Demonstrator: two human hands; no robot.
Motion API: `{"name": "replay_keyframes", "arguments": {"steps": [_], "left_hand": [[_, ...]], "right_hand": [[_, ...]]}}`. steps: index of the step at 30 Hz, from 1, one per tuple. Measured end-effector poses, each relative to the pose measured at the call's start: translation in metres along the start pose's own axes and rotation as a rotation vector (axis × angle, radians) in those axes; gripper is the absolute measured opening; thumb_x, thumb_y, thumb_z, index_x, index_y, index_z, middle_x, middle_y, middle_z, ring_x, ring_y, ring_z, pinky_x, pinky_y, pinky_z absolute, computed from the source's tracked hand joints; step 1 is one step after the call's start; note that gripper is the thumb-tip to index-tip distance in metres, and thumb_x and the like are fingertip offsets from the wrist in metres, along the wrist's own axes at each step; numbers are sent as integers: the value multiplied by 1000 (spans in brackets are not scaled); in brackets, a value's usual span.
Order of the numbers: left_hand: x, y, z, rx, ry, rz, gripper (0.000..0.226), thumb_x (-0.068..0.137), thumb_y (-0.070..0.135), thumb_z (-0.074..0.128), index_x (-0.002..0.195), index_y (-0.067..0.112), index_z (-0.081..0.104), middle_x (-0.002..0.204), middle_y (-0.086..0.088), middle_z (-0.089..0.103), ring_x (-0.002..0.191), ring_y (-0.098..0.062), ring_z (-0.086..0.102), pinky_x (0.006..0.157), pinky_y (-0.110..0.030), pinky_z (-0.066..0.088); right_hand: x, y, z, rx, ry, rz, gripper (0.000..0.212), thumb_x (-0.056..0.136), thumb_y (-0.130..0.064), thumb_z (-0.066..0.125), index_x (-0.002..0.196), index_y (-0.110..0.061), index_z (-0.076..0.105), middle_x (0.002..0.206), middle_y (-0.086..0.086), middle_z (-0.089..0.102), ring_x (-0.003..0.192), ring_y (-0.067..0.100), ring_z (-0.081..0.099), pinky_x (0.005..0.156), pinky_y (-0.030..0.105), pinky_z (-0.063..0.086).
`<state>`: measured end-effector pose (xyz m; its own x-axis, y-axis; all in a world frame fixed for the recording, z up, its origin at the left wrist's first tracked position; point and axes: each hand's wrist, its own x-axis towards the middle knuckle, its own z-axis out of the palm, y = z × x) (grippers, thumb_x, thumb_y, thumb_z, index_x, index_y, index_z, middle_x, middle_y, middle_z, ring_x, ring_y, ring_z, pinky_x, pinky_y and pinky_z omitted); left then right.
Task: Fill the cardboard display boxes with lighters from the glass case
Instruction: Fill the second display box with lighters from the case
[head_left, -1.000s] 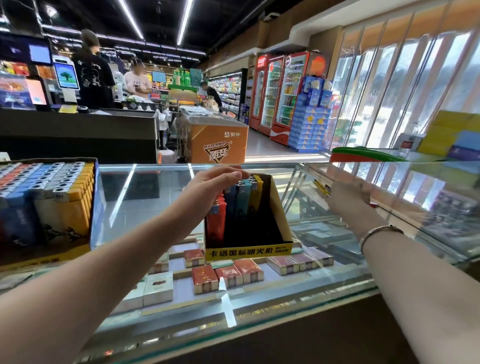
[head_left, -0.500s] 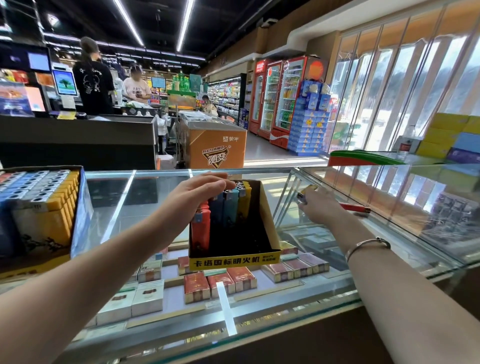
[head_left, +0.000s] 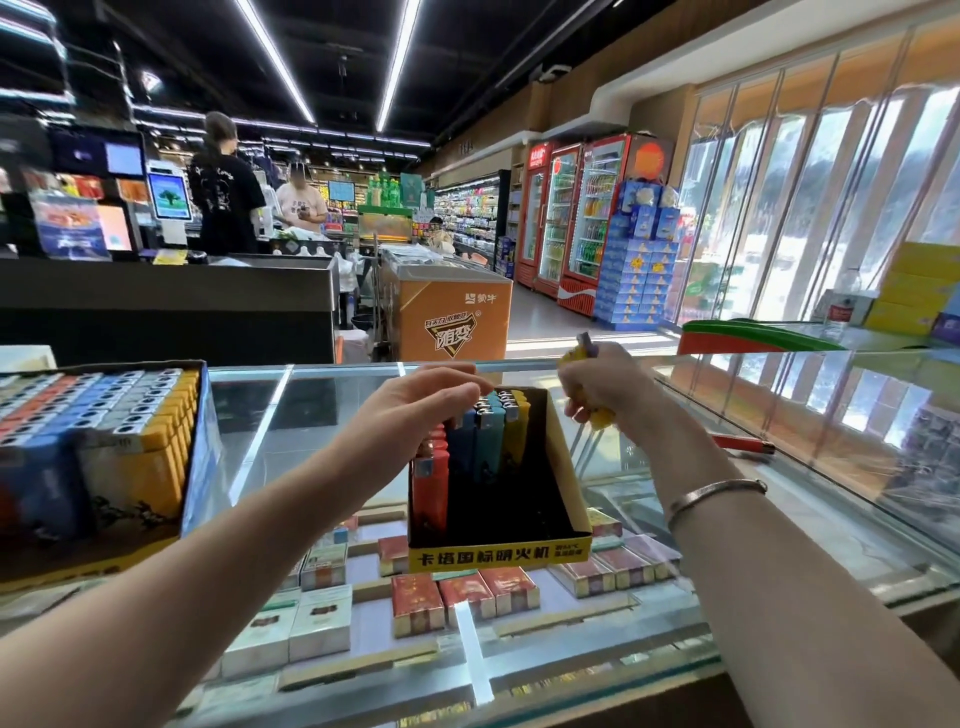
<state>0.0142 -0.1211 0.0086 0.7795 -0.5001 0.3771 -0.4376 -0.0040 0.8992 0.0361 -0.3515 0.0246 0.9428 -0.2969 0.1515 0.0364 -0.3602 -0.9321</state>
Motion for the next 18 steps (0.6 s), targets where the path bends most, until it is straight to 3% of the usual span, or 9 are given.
{"name": "replay_keyframes", "arguments": {"steps": [4, 6, 8, 11, 14, 18], "left_hand": [[3, -6, -5, 68, 63, 26, 12, 82, 29, 64, 90, 33, 71, 114, 19, 62, 108, -1, 57, 89, -24, 46], [3, -8, -8, 115, 84, 63, 15, 83, 28, 64, 94, 37, 68, 112, 22, 61, 110, 0, 55, 94, -30, 46], [3, -7, -8, 161, 111, 126, 19, 83, 29, 64, 99, 39, 64, 107, 25, 60, 108, 1, 55, 93, -26, 46], [1, -1, -7, 258, 178, 248, 25, 80, 32, 65, 102, 42, 61, 102, 28, 58, 102, 10, 51, 85, -5, 38], [0, 5, -7, 329, 208, 328, 23, 76, 35, 64, 98, 41, 64, 95, 18, 58, 94, 4, 53, 81, -8, 40], [-2, 13, -7, 384, 159, 383, 20, 72, 33, 65, 92, 35, 66, 93, 10, 54, 89, 4, 52, 80, -10, 40]], "right_hand": [[-16, -19, 13, 504, -168, -279, 22, 76, 3, 59, 94, -9, 60, 72, 10, 63, 64, 22, 63, 55, 30, 51], [-28, -21, 17, 608, -294, -369, 19, 76, -1, 61, 87, -15, 68, 78, 11, 70, 74, 25, 68, 63, 31, 54], [-36, -22, 21, 618, -446, -392, 19, 75, -1, 62, 79, -17, 71, 83, 13, 72, 79, 27, 69, 68, 34, 56], [-40, -20, 32, 460, -591, -382, 16, 72, 2, 65, 81, -11, 67, 79, 13, 70, 73, 26, 69, 68, 36, 58], [-44, -19, 41, 300, -614, -406, 17, 70, 0, 69, 85, -6, 66, 71, 11, 68, 65, 22, 67, 62, 30, 55], [-47, -21, 42, 365, -720, -429, 24, 73, 7, 65, 92, -7, 61, 73, 8, 69, 65, 19, 68, 61, 28, 55]]}}
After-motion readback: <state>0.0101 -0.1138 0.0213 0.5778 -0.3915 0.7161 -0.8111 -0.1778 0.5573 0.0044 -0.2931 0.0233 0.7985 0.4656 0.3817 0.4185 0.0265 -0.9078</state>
